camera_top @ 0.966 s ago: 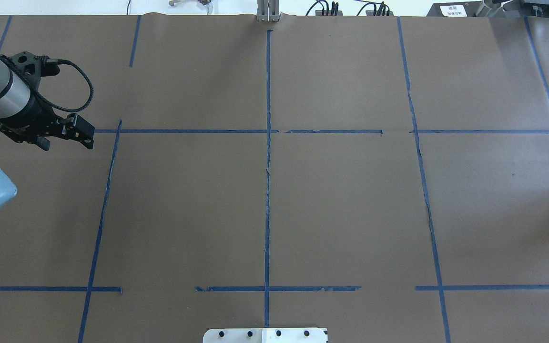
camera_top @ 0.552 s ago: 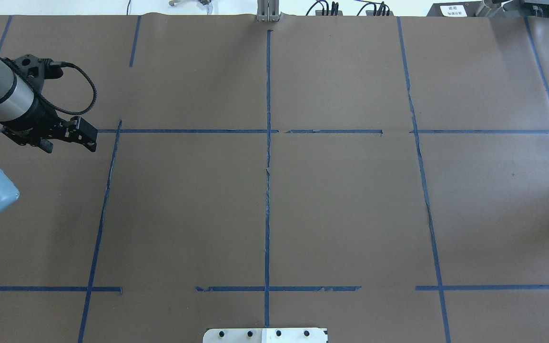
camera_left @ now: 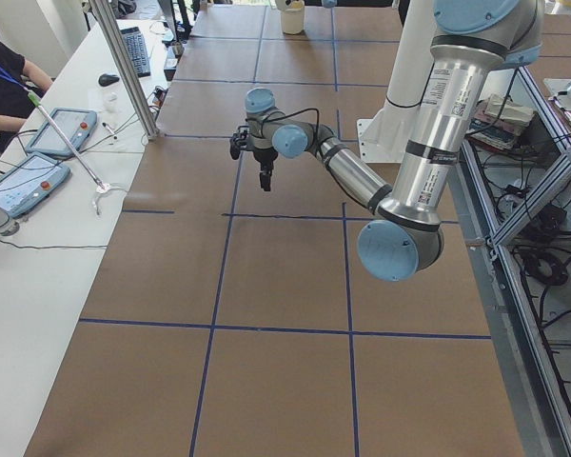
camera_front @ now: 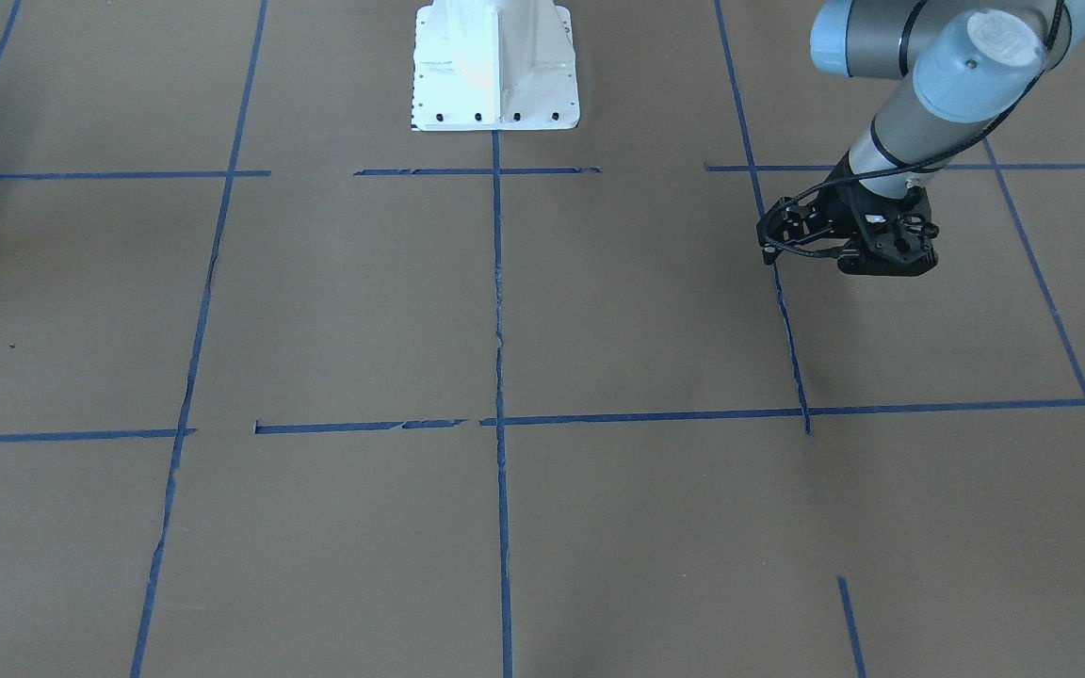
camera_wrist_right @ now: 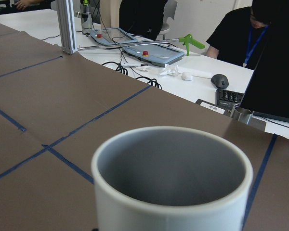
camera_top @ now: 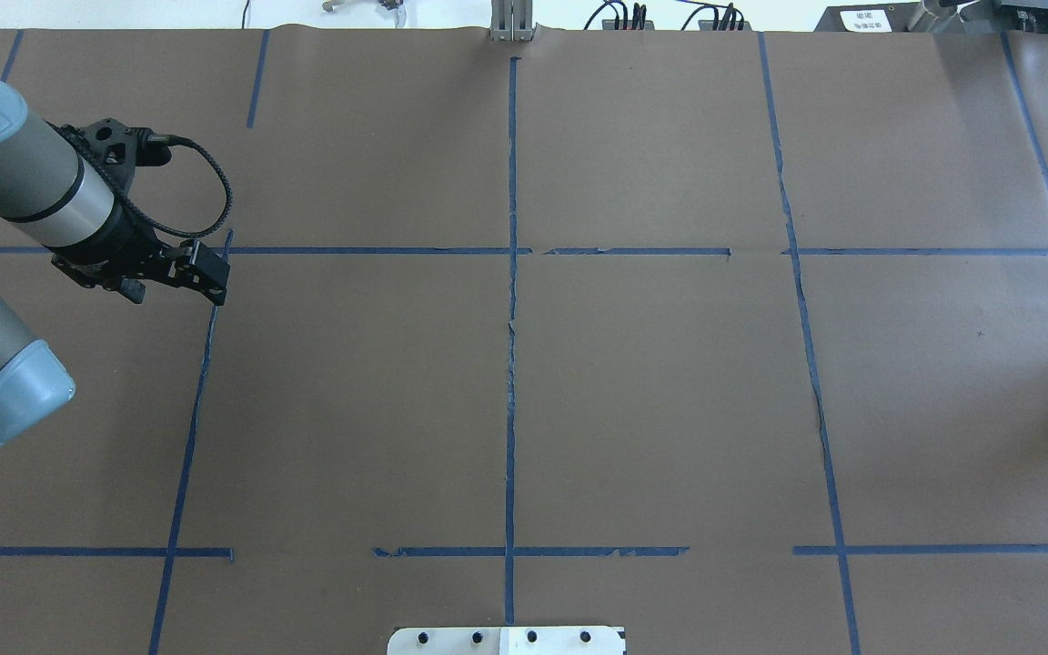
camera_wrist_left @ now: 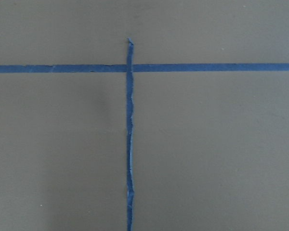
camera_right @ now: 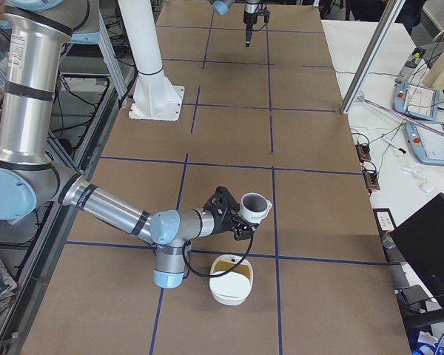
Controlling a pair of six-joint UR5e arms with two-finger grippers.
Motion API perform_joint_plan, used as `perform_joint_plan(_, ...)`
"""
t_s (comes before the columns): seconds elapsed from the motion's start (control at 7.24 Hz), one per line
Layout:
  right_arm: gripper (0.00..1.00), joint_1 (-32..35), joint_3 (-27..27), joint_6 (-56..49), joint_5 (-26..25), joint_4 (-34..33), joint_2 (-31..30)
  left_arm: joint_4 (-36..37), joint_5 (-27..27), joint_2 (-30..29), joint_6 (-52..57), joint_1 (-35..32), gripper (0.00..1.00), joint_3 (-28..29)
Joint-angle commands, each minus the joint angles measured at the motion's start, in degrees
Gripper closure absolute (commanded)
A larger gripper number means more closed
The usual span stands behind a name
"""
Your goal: Left arm hands cup to right arm to dump lemon
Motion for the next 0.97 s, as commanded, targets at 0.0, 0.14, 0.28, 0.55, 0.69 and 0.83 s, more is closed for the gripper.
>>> perform_joint_plan(0.0,0.75,-2.41,1.37,-0.95,2.43,-6.89,6.88,0.0,-0.33,-1.78,-0.46,0.59,0.0,0.09)
perform_joint_plan(0.14,0.73,-4.52,2.69,-0.86,2.08,-11.8,10.66,-0.26,-0.59,-2.83,-0.46,0.76,0.0,0.17)
perform_joint_plan(0.28,0.71,-8.02,2.96,-0.51,0.95,-16.81,16.27,-0.09,-0.68,-5.27,-0.38,0.76,0.0,0.61)
perform_joint_plan(0.55,0.71,-20.46,4.8,3.94,-13.99,-22.3,22.02,0.09,-0.6,-7.92,-4.74,2.51,0.0,1.4)
perform_joint_plan(0.69,0.71,-28.02,4.81,4.84,-24.88,-23.35,24.48,2.35,-0.6,-10.63,-10.6,2.61,0.0,2.28)
perform_joint_plan(0.83,0.71,-32.88,4.9,5.2,-31.51,-27.28,28.42,5.25,-0.68,-13.36,-12.83,2.61,0.0,2.11)
